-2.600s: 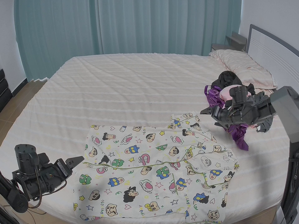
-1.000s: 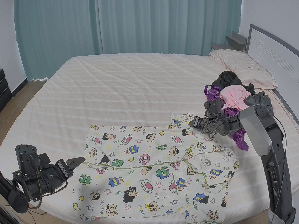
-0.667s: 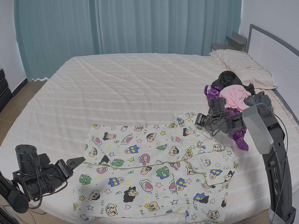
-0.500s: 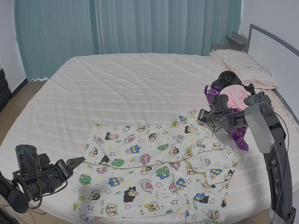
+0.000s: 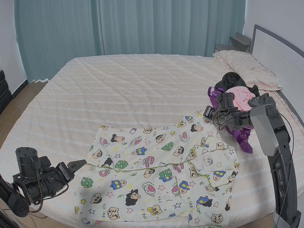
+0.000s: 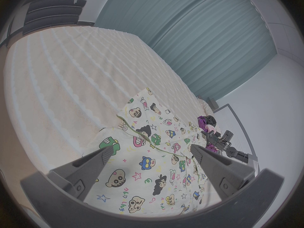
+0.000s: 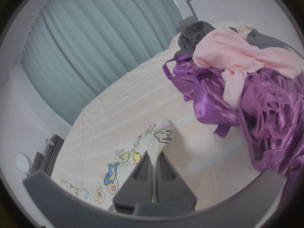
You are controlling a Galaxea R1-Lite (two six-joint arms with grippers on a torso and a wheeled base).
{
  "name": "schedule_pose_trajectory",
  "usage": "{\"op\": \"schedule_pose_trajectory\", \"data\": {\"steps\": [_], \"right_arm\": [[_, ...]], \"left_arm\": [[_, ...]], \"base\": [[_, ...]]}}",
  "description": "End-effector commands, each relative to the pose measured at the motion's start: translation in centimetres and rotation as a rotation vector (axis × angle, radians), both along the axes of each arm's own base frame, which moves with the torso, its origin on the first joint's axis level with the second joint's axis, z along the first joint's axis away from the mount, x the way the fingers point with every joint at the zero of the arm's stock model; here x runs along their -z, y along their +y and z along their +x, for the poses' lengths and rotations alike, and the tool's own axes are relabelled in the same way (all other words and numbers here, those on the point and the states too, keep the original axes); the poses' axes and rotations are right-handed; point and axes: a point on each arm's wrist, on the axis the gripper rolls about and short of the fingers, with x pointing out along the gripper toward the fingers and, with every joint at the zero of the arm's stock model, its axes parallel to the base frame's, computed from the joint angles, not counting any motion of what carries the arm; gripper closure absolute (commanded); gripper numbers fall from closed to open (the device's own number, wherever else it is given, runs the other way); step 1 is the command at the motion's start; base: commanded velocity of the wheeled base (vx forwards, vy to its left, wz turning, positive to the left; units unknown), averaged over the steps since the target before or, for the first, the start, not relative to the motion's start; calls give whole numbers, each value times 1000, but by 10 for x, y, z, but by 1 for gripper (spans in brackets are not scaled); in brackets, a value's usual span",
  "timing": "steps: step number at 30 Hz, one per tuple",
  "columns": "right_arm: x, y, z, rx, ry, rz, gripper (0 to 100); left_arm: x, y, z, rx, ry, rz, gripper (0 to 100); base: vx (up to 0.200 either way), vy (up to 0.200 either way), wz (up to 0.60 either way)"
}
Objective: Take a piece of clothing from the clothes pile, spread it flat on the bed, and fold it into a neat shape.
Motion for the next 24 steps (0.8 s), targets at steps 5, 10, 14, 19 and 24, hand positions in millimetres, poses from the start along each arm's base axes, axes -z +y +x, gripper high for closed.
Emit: {"op": "schedule_pose_trajectory", "data": {"steps": [5, 10, 14, 19, 24], "right_arm": [[14, -4, 5, 51, 8, -2, 100], [14, -4, 5, 56, 9, 9, 100], [4, -6, 4, 59, 0, 10, 0], [-5, -10, -3, 45, 3, -27, 0], [-15, -32, -25, 54, 54, -74, 0]], "left_arm": [[0, 0, 0, 1, -1, 1, 0], [0, 0, 0, 0, 0, 0, 0], [0, 0, 0, 0, 0, 0, 0], [-1, 0, 0, 0, -5, -1, 0], [-1, 0, -1, 3, -7, 0, 0]], "base": [[0, 0, 0], [0, 0, 0], [0, 0, 0], [0, 0, 0], [0, 0, 0]]}}
